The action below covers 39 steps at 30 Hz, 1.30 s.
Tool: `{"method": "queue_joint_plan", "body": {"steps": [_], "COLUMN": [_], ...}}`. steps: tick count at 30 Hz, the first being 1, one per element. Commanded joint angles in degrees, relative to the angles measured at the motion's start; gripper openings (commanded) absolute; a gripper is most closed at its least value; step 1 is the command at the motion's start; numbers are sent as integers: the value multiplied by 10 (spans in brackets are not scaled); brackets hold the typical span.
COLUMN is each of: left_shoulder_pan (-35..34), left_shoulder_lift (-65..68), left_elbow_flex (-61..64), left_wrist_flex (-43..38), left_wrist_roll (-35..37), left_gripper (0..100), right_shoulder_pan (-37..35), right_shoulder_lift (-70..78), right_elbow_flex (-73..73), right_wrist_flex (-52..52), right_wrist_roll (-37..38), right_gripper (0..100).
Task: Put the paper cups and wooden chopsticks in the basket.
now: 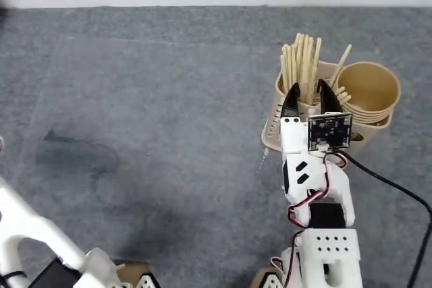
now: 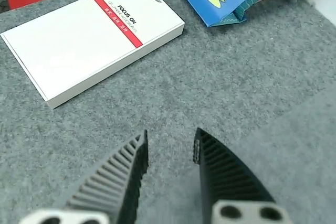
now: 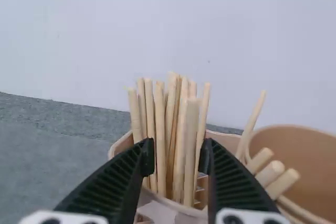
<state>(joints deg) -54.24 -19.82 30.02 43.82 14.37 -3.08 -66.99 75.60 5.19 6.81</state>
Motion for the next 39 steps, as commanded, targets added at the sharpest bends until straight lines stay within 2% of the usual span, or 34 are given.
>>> {"method": "queue_joint_plan", "body": {"steps": [1,4,9,14,21,26,29,34,39], "left_shoulder_pan": [4,4,4,4,4,3,3,0,0], "left_shoulder_lift": [-4,-7,-6,-6,-7,-7,-7,-7,-7], "left_elbow_flex": [-16,-22,-44,-65,-71,-71,-72,-72,-68], "left_wrist_flex": [4,28,74,147,261,336,365,379,380], "left_wrist_roll": [-5,-13,-62,-130,-313,-441,-491,-520,-520], "left_gripper": [141,141,141,141,141,141,141,141,141], "right_shoulder_pan": [4,2,-14,-65,-138,-172,-177,-154,-88], "right_shoulder_lift": [-11,-12,-12,-12,-12,-12,-12,-7,-5], "right_elbow_flex": [-36,-68,-138,-194,-234,-232,-232,-236,-223], "right_wrist_flex": [15,69,212,350,468,495,495,485,392], "right_wrist_roll": [2,-4,-63,-91,-134,-139,-139,-134,-88], "right_gripper": [128,106,35,8,8,8,8,8,8]}}
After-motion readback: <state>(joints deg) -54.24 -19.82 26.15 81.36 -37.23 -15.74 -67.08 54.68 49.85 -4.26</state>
